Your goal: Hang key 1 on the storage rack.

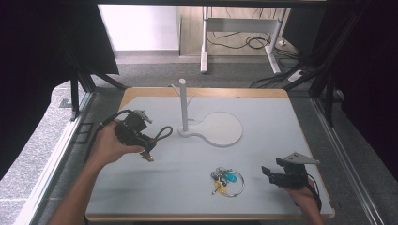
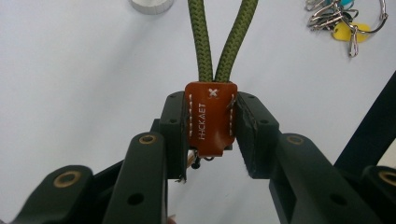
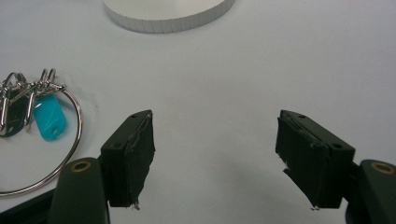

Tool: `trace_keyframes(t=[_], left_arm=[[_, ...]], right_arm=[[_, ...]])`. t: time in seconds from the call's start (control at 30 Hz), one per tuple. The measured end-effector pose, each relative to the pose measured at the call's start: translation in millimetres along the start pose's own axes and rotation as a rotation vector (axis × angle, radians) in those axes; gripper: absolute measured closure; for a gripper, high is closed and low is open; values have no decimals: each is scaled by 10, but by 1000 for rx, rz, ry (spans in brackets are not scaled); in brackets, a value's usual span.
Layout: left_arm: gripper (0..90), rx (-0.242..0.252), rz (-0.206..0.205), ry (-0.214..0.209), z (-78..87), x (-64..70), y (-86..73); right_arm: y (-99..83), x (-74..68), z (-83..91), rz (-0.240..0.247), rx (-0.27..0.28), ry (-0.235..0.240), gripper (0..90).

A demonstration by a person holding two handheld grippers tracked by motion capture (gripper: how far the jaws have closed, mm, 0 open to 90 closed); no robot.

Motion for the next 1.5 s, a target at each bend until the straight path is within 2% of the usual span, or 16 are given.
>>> trace_keyframes(t=[0.17, 0.57, 0.8, 0.87, 0.93, 0.97, 1.0, 1.13, 1.27, 1.37, 1.5], left_arm=[[661, 12, 0, -2, 3, -4, 1], [662, -19, 3, 6, -55, -76, 133], [661, -41, 4, 18, -131, -85, 145], [661, -40, 13, 23, -170, -90, 135], [660, -53, 19, 24, -230, -104, 105], [660, -54, 20, 19, -252, -113, 90], [660, -54, 20, 19, -252, -113, 90], [661, -87, 28, 9, -330, -171, 15], [663, -80, 40, 5, -307, -189, 5], [663, -60, 40, -19, -268, -189, 16], [663, -49, 35, -12, -209, -168, 59]], right_arm=[[-8, -7, -15, 7, -6, -5, 287], [-23, 2, -33, 2, -15, -9, 287], [-54, -19, -77, 11, -31, -8, 286], [-75, -50, -114, 22, -45, -5, 286], [-129, -155, -202, 59, -80, 4, 267], [-142, -198, -227, 87, -73, -13, 250], [-137, -227, -227, 96, -65, -14, 275], [-129, -243, -230, 98, -73, 7, 263], [-129, -218, -226, 94, -75, 3, 267], [-129, -210, -225, 91, -76, -1, 267], [-126, -211, -219, 95, -78, -4, 267]])
Point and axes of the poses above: each handheld gripper's, and its own axes: z roughly backward along the jaws, y roughly out of its top, x roughly to its right, the point moved 3 cm from there along -z, roughly forward along the jaws, and after that the axes turned 12 degrees about -y, right-handed, at the moved point
